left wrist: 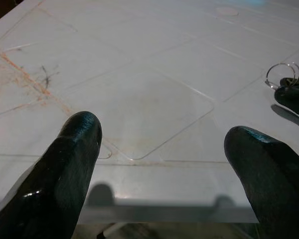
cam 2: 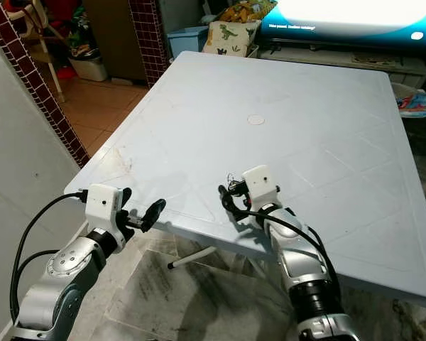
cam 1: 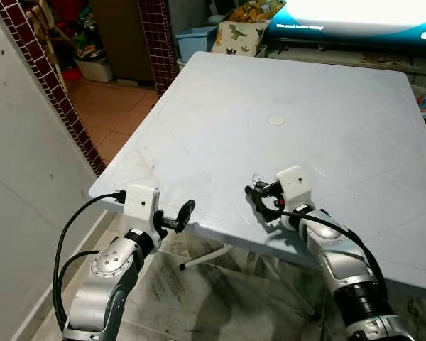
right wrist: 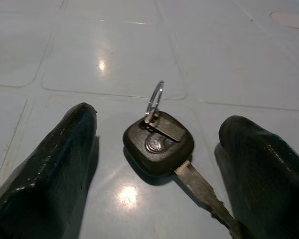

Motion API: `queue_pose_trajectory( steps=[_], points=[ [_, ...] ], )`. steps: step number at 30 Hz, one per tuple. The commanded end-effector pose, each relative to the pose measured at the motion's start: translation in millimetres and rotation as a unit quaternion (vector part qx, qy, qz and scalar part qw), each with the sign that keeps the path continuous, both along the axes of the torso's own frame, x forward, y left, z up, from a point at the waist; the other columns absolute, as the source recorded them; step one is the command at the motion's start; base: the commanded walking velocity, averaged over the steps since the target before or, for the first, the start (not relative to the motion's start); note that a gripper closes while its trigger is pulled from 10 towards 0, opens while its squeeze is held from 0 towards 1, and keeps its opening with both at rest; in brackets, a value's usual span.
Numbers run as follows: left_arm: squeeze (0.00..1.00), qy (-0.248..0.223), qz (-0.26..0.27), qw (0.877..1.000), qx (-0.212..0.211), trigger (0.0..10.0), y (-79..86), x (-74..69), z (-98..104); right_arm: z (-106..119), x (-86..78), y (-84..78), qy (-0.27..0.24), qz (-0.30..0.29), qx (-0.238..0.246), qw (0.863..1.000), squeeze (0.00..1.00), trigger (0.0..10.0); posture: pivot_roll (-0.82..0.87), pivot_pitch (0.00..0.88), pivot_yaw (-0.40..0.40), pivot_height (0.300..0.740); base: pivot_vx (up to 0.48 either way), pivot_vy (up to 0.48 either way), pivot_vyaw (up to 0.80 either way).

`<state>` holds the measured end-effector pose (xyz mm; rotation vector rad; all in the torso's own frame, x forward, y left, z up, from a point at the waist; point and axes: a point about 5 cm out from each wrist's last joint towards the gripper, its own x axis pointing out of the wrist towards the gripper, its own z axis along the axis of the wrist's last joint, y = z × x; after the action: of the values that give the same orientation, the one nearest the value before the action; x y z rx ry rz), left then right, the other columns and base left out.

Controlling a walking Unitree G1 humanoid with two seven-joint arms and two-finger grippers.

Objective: Hang keys on a hook

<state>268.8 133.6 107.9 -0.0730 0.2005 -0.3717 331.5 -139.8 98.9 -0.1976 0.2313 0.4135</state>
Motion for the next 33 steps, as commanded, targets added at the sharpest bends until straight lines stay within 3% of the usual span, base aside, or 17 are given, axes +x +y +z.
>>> queue_pose_trajectory(
  steps=[1, 7, 14, 22, 24, 25, 33],
  points=[
    [0.0, -0.006, -0.002, 1.0, 0.007, 10.0, 0.5, -1.4, 4, 0, 2.3, 2.3, 0.001, 0.009, 0.0, 1.0, 0.0, 10.0, 0.03, 0.098, 0.081, 0.74, 0.0, 0.0, 0.0],
    [0.0, 0.0, -0.016, 1.0, 0.004, 10.0, -2.3, -3.0, 4, -11, 1.3, 3.6, 0.025, 0.031, 0.007, 0.999, 0.0, 10.0, 0.04, 0.096, 0.084, 0.74, 0.0, 0.0, 0.0],
    [0.0, 0.046, -0.127, 0.991, -0.02, 10.0, -19.2, -20.1, -2, -14, 1.6, 4.8, 0.029, 0.04, 0.006, 0.999, 0.0, 10.0, 0.04, 0.097, 0.085, 0.74, 0.0, 0.0, 0.0],
    [0.0, 0.067, -0.166, 0.984, -0.015, 10.0, -24.3, -24.8, -6, -18, -0.5, 7.0, 0.033, 0.053, 0.003, 0.998, 0.0, 10.0, 0.03, 0.095, 0.083, 0.74, 0.0, 0.0, 0.0],
    [0.0, 0.069, -0.169, 0.983, -0.014, 10.0, -25.4, -25.4, -7, -20, -2.2, 8.6, 0.036, 0.06, 0.001, 0.998, 0.0, 1.3, 0.03, 0.094, 0.08, 0.74, 0.0, 0.0, 0.0],
    [0.0, 0.07, -0.173, 0.982, -0.01, 10.0, -26.5, -26.6, -7, -21, -3.9, 9.7, 0.04, 0.063, -0.001, 0.997, 0.0, 0.0, 0.03, 0.094, 0.08, 0.74, 0.0, 0.0, 0.0],
    [0.0, 0.073, -0.179, 0.981, -0.009, 10.0, -28.6, -28.4, -9, -28, -12.5, 11.4, 0.049, 0.064, -0.003, 0.997, 0.0, 0.0, 0.03, 0.096, 0.075, 0.74, 0.0, 0.0, 0.0]
  ],
)
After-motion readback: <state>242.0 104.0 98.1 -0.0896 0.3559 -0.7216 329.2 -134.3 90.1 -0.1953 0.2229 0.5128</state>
